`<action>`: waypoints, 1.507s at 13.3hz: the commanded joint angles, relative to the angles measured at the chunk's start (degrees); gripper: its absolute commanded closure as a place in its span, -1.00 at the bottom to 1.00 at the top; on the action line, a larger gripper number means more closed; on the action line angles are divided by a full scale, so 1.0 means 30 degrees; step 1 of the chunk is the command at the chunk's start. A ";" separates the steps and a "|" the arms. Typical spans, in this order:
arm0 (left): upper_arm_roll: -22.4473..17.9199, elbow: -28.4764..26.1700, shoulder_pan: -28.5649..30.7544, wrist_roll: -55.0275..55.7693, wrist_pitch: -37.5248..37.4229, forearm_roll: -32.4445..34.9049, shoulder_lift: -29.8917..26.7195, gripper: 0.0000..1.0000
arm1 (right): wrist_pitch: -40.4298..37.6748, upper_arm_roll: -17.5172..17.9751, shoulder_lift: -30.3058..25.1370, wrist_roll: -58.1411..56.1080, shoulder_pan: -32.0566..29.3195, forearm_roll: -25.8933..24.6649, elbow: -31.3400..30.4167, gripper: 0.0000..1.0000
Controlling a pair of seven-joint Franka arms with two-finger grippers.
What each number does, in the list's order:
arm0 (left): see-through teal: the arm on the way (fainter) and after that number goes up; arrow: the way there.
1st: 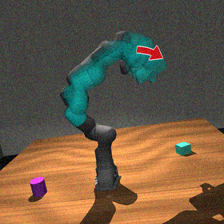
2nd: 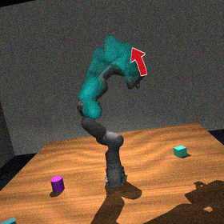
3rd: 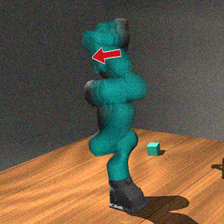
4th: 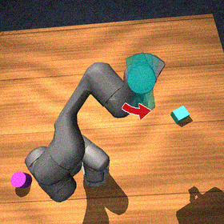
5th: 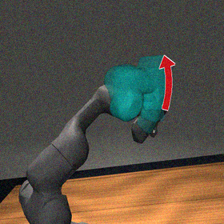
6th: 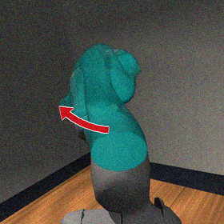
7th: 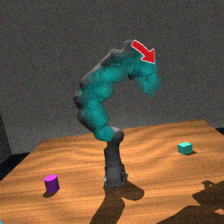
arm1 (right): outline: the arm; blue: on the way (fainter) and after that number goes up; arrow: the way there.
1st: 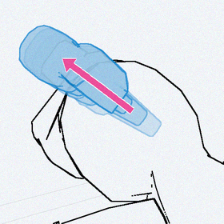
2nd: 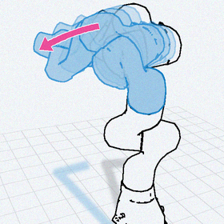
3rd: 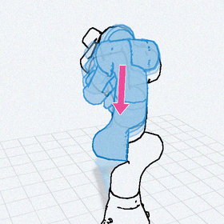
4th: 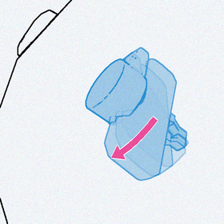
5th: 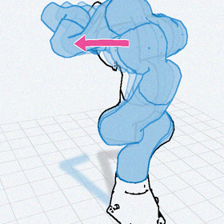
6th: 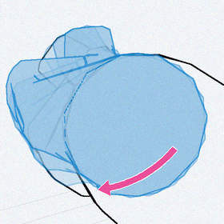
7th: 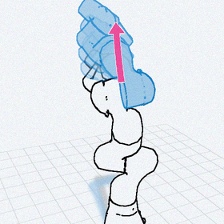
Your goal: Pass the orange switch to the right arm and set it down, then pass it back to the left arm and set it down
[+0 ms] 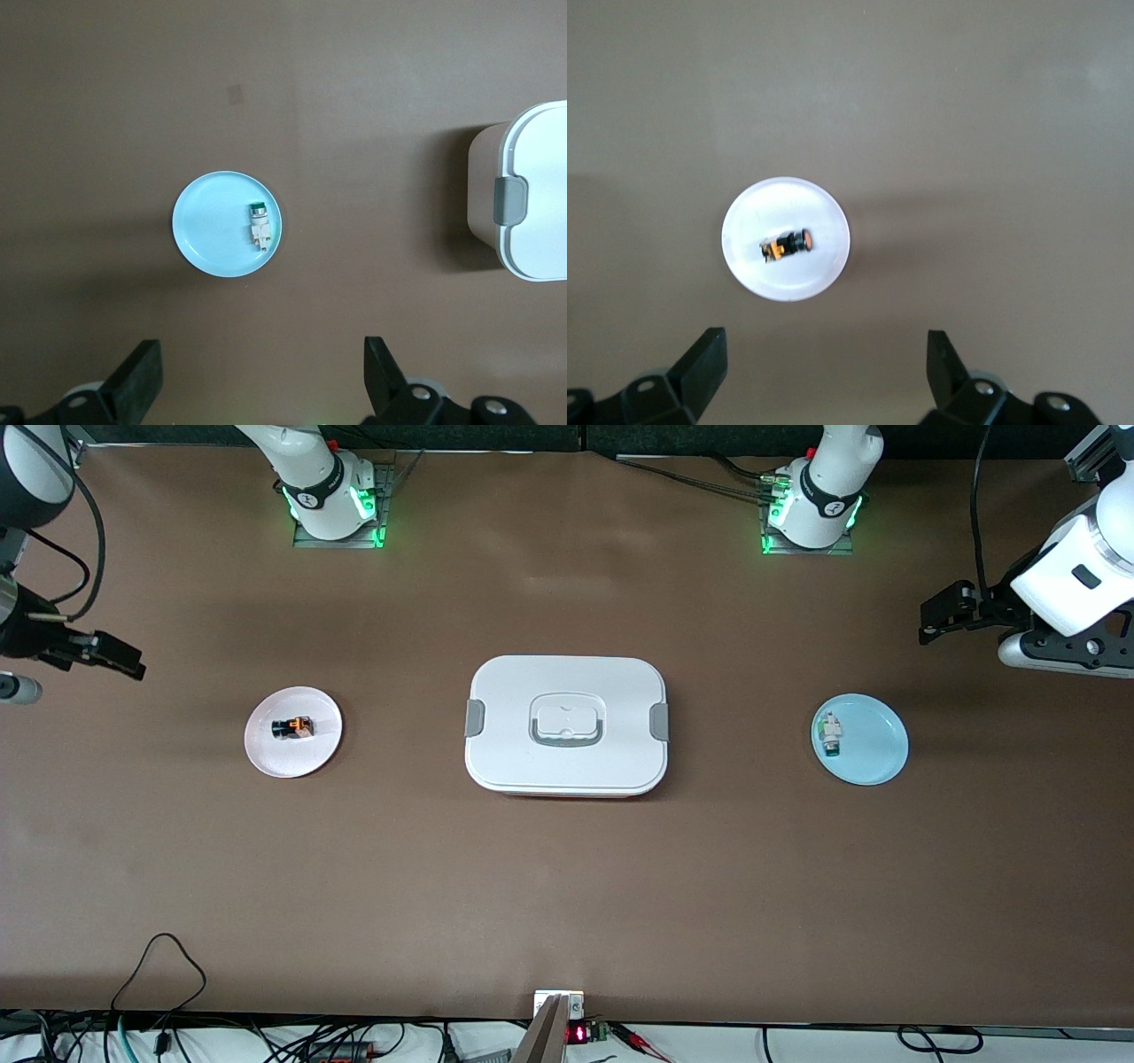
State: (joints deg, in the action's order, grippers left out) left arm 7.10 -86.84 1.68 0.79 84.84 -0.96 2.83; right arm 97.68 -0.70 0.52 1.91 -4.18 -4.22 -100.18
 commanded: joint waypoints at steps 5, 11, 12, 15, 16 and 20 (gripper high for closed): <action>-0.0081 0.0352 0.0028 -0.0174 -0.0096 -0.0207 0.0083 -1.00 | -0.1272 0.0203 -0.0202 -0.0312 -0.0188 0.0292 0.1197 -1.00; -0.0081 0.0322 0.0028 -0.0174 -0.0125 -0.0237 0.0083 -1.00 | -0.2089 0.0145 -0.0232 -0.1859 -0.0070 0.0321 0.1750 -1.00; -0.0081 0.0323 0.0028 -0.0174 -0.0125 -0.0237 0.0083 -1.00 | -0.2353 0.0145 -0.0203 -0.1778 -0.0070 0.0321 0.1841 -1.00; -0.0081 0.0293 0.0028 -0.0145 -0.0184 -0.0237 0.0083 -1.00 | -0.2385 0.0203 -0.0173 -0.1310 -0.0041 0.0321 0.2104 -1.00; -0.0081 0.0264 0.0028 -0.0145 -0.0184 -0.0237 0.0083 -1.00 | -0.2414 0.0203 -0.0144 -0.1338 -0.0041 0.0321 0.2134 -1.00; 0.0036 -0.0115 0.0028 0.0177 -0.0300 -0.0237 -0.0238 -1.00 | -0.3086 0.0203 -0.0144 -0.1338 -0.0070 0.0292 0.2484 -1.00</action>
State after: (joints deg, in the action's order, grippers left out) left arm 7.06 -86.83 1.68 0.85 84.70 -0.96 2.82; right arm 90.66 -0.16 -0.53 -1.80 -4.21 -4.03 -94.96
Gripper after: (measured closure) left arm 0.000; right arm 0.000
